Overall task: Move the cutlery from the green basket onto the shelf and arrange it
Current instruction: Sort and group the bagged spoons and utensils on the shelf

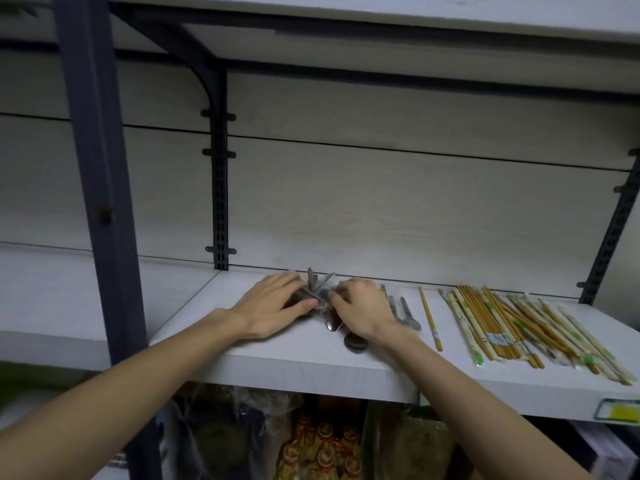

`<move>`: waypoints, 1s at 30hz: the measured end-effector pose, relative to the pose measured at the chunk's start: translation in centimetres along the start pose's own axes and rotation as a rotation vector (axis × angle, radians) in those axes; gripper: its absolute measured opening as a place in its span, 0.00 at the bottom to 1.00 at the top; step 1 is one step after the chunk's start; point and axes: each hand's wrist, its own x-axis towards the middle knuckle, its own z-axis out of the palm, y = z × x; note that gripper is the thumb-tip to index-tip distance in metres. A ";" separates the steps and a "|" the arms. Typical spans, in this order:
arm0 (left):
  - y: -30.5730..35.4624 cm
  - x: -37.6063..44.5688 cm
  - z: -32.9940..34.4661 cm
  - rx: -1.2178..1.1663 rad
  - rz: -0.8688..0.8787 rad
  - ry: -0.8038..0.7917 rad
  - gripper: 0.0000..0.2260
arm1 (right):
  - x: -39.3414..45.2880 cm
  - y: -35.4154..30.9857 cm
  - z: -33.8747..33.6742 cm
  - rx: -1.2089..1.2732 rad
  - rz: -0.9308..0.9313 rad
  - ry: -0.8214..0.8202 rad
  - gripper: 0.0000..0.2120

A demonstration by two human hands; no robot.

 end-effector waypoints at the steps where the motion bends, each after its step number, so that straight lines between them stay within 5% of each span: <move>1: -0.3 -0.1 0.0 -0.009 0.001 0.005 0.30 | 0.1 -0.3 -0.2 0.027 -0.005 0.012 0.16; 8: -2.2 -1.0 -0.4 -0.032 0.019 0.088 0.28 | 0.7 -2.0 -1.2 0.104 -0.039 -0.126 0.17; 20: -3.2 -1.9 0.6 -0.136 -0.021 0.102 0.27 | 0.9 -3.9 -0.9 0.231 -0.149 -0.132 0.12; 26: -3.3 -1.8 0.8 -0.145 -0.041 0.055 0.27 | -0.2 -3.7 -0.5 -0.008 -0.316 -0.069 0.21; 30: -3.7 -1.8 1.0 -0.160 -0.099 0.033 0.30 | -0.2 -4.0 0.0 -0.015 -0.372 -0.016 0.14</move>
